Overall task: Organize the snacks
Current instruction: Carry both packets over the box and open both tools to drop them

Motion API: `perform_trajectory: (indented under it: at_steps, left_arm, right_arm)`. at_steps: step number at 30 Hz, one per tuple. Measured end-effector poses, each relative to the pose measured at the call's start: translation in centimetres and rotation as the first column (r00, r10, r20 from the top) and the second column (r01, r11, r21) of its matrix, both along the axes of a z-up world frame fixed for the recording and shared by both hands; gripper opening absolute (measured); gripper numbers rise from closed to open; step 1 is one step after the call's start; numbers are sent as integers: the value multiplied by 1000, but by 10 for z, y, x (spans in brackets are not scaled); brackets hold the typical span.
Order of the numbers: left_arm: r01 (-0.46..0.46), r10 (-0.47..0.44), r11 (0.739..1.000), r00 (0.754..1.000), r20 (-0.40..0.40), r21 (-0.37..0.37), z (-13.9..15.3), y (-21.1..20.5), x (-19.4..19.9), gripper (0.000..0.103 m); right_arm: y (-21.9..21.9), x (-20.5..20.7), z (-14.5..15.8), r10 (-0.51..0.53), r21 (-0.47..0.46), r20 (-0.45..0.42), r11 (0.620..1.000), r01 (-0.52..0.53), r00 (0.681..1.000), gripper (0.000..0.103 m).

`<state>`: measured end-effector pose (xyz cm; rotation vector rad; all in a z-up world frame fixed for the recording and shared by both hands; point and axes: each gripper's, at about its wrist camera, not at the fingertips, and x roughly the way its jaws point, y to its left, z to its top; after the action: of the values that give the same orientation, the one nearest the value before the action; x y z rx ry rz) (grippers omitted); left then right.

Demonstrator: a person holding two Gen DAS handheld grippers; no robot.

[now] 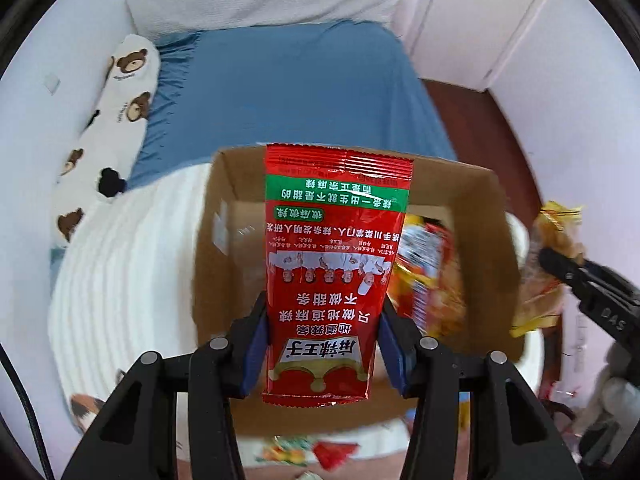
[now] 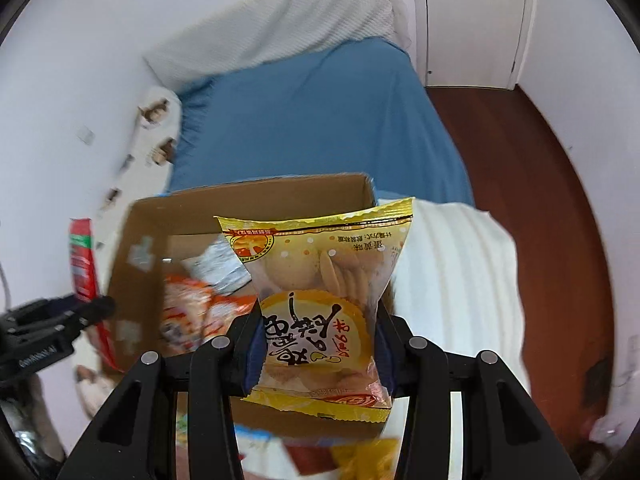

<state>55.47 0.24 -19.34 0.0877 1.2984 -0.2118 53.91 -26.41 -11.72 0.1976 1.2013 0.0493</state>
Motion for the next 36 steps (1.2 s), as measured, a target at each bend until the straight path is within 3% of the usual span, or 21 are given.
perform_trajectory:
  at_steps: [3,6,7,8,9,11,16,20,23,32,36]
  left_arm:
    - [-28,30,998,999,-32,56,-19,0,28,48]
    - [-59,68,995,992,-105,82,-44,0,54,49]
    - [-68,78,994,989,-123,81,-52,-1,62,51]
    - [-80,90,993,987,-130,83,-55,-1,66,59]
    - [-81,91,994,986,-138,79,-59,-3,71,71]
    - [-88,99,992,987,-127,88,-65,-4,77,79]
    - [-95,101,994,989,-107,60,-64,-4,75,79]
    - [-129,128,992,987,-93,4,-65,1,65,79]
    - [-132,129,991,989,-71,-36,-59,-2,52,79]
    - [-92,93,995,995,37,-28,-24,-17,-2,79]
    - [-83,85,996,994,63,-39,-10,-21,-28,79]
  right_arm:
    - [17,33,-16,43,-143,-60,988,-51,997,48]
    - [38,66,-41,67,-300,-158,947,-113,985,50]
    - [45,73,-48,82,-362,-178,921,-142,981,56]
    - [51,76,-54,84,-405,-192,901,-157,978,69]
    - [53,80,-58,86,-417,-199,894,-164,976,73]
    - [54,84,-62,79,-389,-194,909,-151,978,76]
    - [43,85,-57,50,-314,-158,944,-98,986,78]
    - [28,72,-52,13,-160,-125,986,-33,992,79]
    - [28,58,-48,-2,-82,-106,997,-7,994,79]
    - [36,10,-42,-1,3,-60,1000,1,998,79]
    - [41,-14,-37,5,-11,-43,1000,-6,999,79]
